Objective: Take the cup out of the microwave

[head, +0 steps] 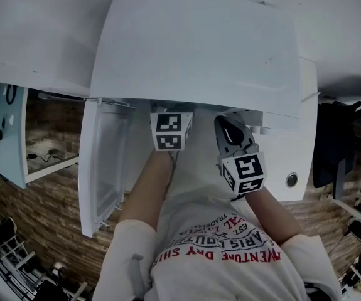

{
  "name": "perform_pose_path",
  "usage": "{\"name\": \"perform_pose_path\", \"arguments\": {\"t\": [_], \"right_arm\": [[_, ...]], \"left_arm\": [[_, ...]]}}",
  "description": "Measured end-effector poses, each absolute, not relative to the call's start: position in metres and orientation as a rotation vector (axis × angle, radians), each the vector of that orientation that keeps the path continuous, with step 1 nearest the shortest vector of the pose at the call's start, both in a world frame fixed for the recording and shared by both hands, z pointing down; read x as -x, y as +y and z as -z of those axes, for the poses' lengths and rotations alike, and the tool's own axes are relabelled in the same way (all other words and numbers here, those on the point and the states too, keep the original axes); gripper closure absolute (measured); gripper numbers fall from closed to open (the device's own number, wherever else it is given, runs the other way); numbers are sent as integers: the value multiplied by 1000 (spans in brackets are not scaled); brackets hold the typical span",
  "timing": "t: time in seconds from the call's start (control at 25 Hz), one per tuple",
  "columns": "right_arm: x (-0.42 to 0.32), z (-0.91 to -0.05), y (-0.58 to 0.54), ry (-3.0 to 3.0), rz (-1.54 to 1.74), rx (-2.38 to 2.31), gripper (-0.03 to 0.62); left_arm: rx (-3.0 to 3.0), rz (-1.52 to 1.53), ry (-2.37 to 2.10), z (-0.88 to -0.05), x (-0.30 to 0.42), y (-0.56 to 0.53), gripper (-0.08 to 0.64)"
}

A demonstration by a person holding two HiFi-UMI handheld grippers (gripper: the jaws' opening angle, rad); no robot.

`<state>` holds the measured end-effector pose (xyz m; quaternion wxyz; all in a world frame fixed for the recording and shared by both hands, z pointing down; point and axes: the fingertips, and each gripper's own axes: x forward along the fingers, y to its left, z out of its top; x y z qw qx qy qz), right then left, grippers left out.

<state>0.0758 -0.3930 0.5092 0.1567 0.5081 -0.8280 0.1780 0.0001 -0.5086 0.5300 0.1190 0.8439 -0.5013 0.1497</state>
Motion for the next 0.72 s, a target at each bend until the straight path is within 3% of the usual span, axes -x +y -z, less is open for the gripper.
{"name": "perform_pose_path", "arguments": {"t": [0.72], "right_arm": [[-64,-487,-380,-2412,-440,-1463,581]], "left_arm": [[-2513,-529,-1419,-515,2,-441,196]]}}
